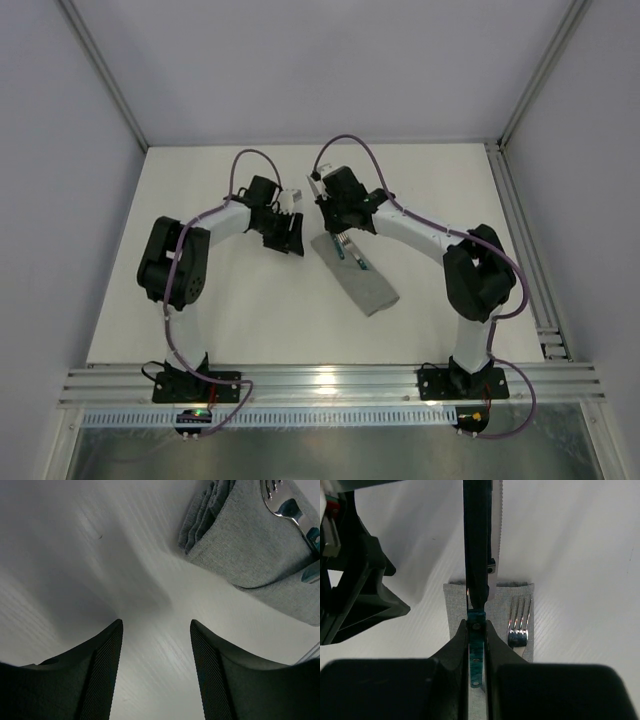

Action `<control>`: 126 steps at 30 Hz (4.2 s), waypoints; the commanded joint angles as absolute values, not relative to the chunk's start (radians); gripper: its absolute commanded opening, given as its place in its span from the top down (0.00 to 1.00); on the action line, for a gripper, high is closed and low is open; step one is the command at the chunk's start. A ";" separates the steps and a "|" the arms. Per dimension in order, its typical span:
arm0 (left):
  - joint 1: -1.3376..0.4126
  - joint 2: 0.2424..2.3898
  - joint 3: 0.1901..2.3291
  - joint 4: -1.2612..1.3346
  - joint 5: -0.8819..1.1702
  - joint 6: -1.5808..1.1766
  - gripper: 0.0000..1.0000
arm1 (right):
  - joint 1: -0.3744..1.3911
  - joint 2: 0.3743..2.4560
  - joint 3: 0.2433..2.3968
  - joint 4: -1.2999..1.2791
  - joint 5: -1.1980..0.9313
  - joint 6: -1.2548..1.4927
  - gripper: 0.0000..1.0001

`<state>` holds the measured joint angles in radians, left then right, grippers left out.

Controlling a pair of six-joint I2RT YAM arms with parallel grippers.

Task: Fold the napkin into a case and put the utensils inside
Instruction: Stuff the knife into the folded napkin.

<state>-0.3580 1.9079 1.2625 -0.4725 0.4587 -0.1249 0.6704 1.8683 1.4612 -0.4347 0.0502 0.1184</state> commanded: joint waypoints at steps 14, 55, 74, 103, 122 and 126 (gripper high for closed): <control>-0.354 2.048 1.385 -0.278 0.624 -0.218 0.39 | 0.677 1.930 1.416 -0.336 0.097 0.143 0.97; -0.399 2.066 1.410 -0.314 0.607 -0.219 1.00 | 0.710 1.827 1.221 -0.452 0.074 0.117 0.97; -0.388 2.068 1.416 -0.311 0.597 -0.210 1.00 | 0.739 1.764 1.141 -0.569 0.109 0.150 0.97; -0.379 2.077 1.430 -0.328 0.632 -0.190 1.00 | 0.721 1.870 1.451 -0.520 0.043 0.031 0.57; -0.379 2.086 1.434 -0.328 0.640 -0.195 1.00 | 0.692 2.036 1.485 -0.451 0.025 0.046 0.71; -0.379 2.086 1.436 -0.330 0.638 -0.195 1.00 | 0.692 2.040 1.477 -0.443 0.026 0.051 0.71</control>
<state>-0.3840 2.0842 1.3979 -0.3489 0.6300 -0.2047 0.6888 2.0430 1.4879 -0.4671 0.0280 0.0452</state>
